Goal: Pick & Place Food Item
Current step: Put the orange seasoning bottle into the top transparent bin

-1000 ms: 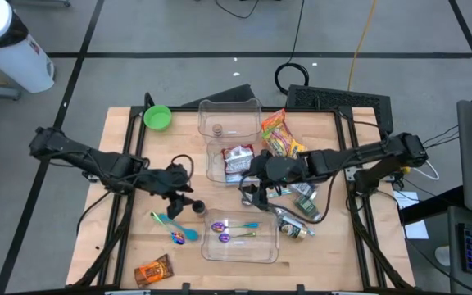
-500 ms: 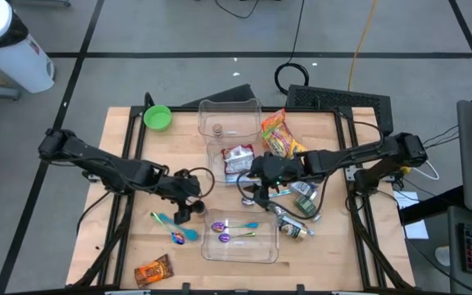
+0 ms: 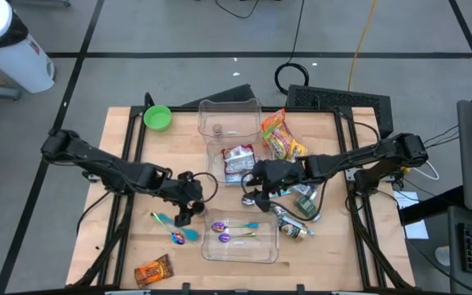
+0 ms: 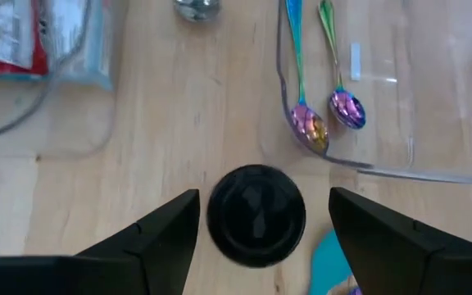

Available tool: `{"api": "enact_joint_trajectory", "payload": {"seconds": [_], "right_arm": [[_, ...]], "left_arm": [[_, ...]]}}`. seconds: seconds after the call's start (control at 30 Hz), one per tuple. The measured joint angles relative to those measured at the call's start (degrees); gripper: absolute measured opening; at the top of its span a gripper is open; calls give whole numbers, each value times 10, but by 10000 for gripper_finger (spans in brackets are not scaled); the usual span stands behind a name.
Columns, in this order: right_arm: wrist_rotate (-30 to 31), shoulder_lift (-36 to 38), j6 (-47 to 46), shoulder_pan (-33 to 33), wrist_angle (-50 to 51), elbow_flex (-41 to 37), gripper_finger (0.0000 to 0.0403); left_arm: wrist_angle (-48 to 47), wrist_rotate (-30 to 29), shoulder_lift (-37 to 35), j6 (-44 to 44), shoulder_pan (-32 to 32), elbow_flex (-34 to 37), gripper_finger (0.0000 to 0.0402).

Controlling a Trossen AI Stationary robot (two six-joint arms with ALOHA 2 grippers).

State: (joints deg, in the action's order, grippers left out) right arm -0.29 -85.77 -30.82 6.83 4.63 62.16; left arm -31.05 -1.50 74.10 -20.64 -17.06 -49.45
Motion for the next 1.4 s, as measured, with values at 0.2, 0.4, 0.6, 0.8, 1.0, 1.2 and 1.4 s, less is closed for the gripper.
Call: {"api": "enact_joint_trajectory", "payload": {"seconds": [0.2, 0.4, 0.6, 0.8, 1.0, 1.2, 1.4], "right_arm": [[1, 0, -2, 0, -1, -4, 228], [1, 0, -1, 0, -1, -4, 230], [0, 0, -2, 0, 0, -4, 227], [0, 0, -6, 0, 0, -4, 227], [0, 0, -6, 0, 0, -4, 222], [0, 0, -7, 0, 1, -4, 223], [0, 0, -7, 0, 1, -4, 220]], "left_arm": [[7, 1, 9, 7, -5, 0, 273], [12, 0, 31, 13, -5, 0, 274], [11, 1, 51, 9, -4, 0, 273], [14, 0, 58, -6, -3, 0, 266], [17, -7, 58, -25, -2, 0, 209], [5, -6, 51, -47, -2, 0, 209], [-51, 1, 24, -66, 5, 0, 209]]}}
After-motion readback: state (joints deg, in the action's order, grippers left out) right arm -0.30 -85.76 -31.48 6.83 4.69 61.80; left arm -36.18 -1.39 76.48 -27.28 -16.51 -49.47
